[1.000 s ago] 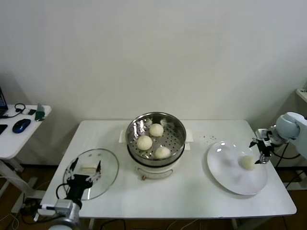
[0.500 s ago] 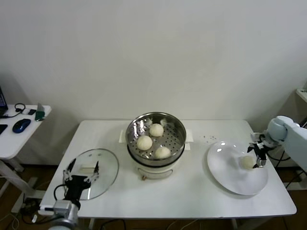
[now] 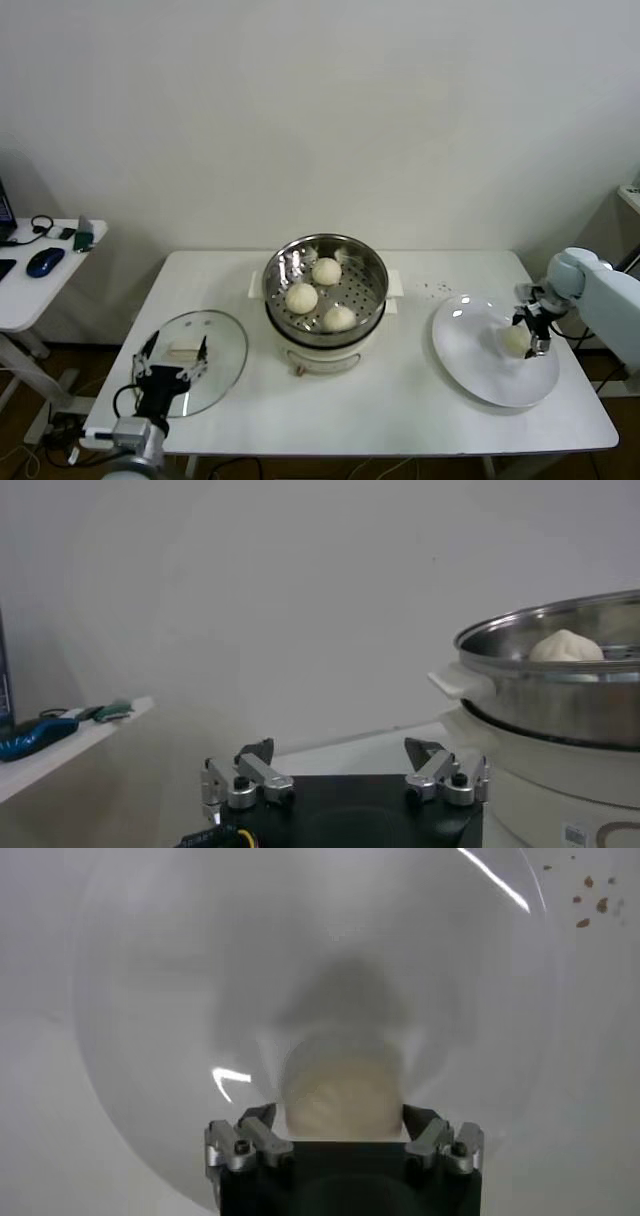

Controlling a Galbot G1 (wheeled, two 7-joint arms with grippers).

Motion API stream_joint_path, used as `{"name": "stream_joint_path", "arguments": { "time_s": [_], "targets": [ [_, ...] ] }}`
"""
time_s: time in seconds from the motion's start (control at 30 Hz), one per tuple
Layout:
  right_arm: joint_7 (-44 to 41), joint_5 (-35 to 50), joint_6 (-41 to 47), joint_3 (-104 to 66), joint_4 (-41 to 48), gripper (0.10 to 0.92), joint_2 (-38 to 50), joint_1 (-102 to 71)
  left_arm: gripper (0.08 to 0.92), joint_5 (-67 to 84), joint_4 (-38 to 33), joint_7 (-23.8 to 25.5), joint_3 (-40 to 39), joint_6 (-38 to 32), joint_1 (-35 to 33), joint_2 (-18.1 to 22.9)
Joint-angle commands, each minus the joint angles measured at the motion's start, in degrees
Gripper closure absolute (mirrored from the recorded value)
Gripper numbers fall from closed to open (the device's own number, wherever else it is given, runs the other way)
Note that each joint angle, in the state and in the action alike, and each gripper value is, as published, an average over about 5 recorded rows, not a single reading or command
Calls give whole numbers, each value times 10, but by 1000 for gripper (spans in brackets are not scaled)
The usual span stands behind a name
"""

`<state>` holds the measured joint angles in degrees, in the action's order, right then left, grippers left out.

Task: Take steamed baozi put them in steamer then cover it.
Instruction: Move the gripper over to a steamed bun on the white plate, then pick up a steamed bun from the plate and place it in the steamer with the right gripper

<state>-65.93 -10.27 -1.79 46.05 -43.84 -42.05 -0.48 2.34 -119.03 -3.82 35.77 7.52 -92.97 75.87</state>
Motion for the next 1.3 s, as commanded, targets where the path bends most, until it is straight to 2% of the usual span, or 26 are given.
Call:
{"name": "stream_joint_path", "arguments": {
  "time_s": [0.03, 0.23, 0.4, 0.63, 0.83, 1.03, 1.3],
  "targets": [
    [-3, -12, -8, -1, 20, 243, -10, 3, 177, -1, -1, 0, 0, 0, -1, 0],
    [-7, -20, -17, -4, 26, 313, -11, 10, 177, 4, -1, -1, 9, 2, 4, 0],
    [-5, 2, -7, 2, 12, 329, -3, 16, 177, 4, -2, -1, 11, 0, 1, 0],
    [16, 197, 77, 142, -56, 331, 12, 160, 177, 2, -9, 2, 5, -5, -8, 3],
    [36, 377, 143, 319, -114, 330, -24, 338, 177, 0, -24, 4, -5, -7, -14, 4],
    [53, 488, 167, 436, -139, 330, -95, 463, 177, -2, -43, 10, -8, -15, -28, 4],
    [73, 613, 193, 531, -177, 330, -188, 531, 177, 4, -42, 12, -6, -33, -42, -1]
  ]
}}
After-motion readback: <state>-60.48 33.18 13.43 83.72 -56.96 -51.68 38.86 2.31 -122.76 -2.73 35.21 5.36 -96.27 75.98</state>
